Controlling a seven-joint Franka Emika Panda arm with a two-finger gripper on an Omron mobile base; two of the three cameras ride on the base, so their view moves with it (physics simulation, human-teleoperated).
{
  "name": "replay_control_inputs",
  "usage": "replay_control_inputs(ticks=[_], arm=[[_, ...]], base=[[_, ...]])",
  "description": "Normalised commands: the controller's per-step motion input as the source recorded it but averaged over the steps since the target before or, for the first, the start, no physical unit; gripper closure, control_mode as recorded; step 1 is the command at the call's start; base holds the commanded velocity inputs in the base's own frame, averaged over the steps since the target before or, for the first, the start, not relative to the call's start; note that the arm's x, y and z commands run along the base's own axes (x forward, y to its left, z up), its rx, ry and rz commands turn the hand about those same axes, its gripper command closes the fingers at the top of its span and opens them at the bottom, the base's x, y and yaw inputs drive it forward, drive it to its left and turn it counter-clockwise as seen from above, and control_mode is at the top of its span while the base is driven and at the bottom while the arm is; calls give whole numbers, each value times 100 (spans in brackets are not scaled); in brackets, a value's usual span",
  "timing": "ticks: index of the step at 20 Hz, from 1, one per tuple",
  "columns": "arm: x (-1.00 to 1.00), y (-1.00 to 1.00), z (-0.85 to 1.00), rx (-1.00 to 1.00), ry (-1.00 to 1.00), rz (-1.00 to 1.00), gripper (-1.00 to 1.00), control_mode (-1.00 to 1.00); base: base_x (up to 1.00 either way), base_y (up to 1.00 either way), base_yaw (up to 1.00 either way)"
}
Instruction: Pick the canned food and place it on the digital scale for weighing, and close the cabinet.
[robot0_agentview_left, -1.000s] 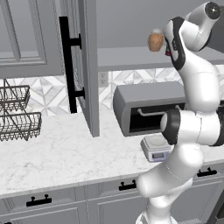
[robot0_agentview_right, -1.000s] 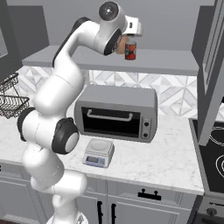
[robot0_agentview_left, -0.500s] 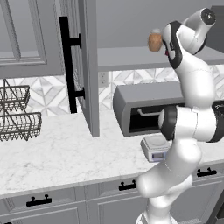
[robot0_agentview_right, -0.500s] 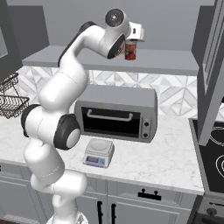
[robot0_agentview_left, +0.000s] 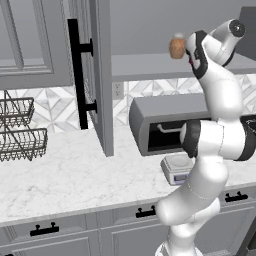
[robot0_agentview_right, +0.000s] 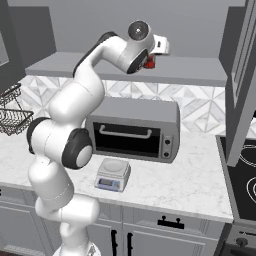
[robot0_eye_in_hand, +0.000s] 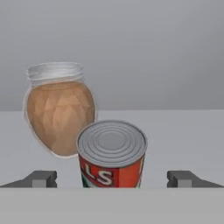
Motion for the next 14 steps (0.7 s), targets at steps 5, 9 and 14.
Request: replay_control_inputs(ticks=[5, 9, 14], arm=[[29, 0, -20, 0, 0, 0, -100, -100], [29, 0, -27, 0, 0, 0, 100, -100], [19, -1, -10, 0, 0, 0, 100, -100]], base=[[0, 0, 0], [0, 0, 0], [0, 0, 0]])
